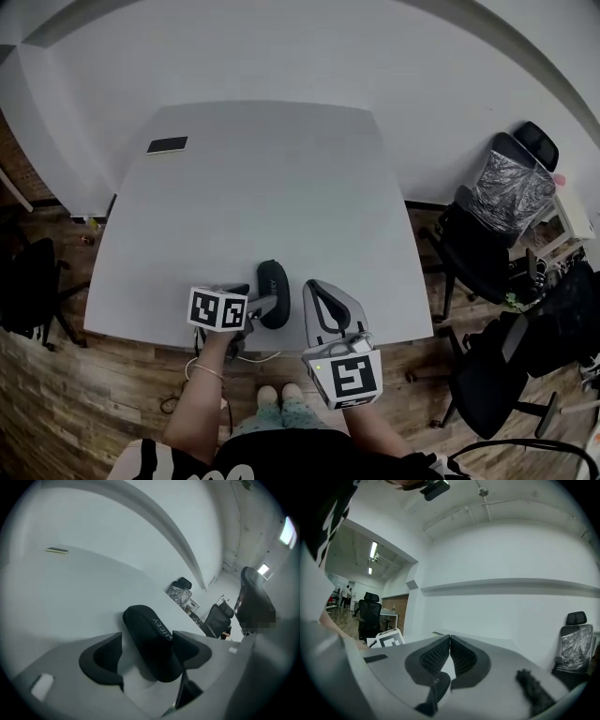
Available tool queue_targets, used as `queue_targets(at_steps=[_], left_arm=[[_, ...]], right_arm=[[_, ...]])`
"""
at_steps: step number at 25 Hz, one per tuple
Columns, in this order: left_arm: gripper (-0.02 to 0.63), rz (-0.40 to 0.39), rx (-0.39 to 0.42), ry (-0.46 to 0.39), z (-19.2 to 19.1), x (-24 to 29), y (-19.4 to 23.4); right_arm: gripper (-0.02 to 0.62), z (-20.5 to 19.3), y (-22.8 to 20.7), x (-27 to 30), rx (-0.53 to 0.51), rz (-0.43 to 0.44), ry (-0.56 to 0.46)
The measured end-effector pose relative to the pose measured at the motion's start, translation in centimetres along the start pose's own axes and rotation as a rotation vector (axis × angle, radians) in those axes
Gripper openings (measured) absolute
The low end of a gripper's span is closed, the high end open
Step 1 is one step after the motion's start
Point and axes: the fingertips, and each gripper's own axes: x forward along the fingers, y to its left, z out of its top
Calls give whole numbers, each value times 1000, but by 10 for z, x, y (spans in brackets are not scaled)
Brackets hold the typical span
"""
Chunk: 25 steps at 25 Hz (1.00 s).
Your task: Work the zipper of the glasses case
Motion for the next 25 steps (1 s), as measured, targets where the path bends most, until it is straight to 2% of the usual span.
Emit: queue_targets(at_steps=[2,4,8,12,14,16,17,19,21,22,25], left_arm=[[355,-22,-16,30,1,11,-1],[403,-41,-18,71,0,23,-5],[445,-55,26,150,1,47,-21],[517,3,51,257,-5,70,-30],[520,32,52,289,-7,71,-30],[517,19,46,293,-6,72,-33],[508,-13,38,285,-6,73,-38],[335,-94,19,244,-5,76,-53],[307,-117,59,212,-4,75,-60],[302,-108,110,213,-4,74,-62],[284,-29,328,226,2,67,-58]], right_arm=[[6,-4,-8,3,8,-3,9],[6,-9,-15,6,11,-1,19],[6,-18,-25,9,31,3,28],[6,-22,-35,9,43,1,30],[6,-23,-42,8,46,-6,26],[6,-24,-50,8,60,-19,18],[6,-25,-53,9,69,-23,13],[6,-24,-55,11,71,-20,8],[6,-22,-54,12,65,-12,5],[6,-22,-55,13,67,-10,4],[6,-26,-61,17,88,-11,5]])
